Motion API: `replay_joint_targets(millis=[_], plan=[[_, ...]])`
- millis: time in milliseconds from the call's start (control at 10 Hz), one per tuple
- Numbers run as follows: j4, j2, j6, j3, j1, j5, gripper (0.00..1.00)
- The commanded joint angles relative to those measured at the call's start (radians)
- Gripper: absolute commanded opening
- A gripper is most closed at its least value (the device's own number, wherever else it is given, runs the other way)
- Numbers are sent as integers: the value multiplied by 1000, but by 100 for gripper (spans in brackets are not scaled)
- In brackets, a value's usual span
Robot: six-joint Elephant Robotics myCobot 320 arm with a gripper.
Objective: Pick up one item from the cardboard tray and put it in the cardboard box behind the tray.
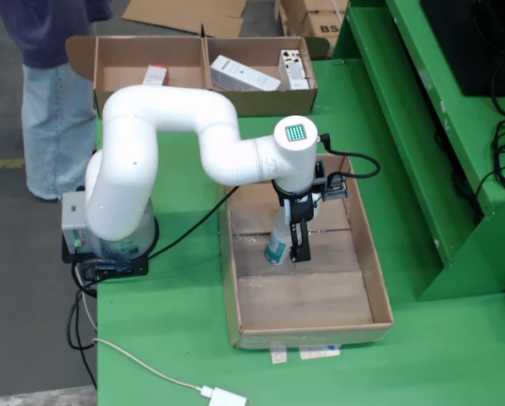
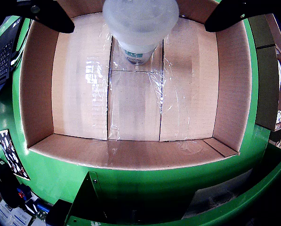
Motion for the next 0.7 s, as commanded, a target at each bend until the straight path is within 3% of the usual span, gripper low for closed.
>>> replay_joint_targets(millis=[0, 600], plan=[[10, 32, 2, 22, 0, 1, 100], [10, 32, 2, 22, 0, 1, 40]])
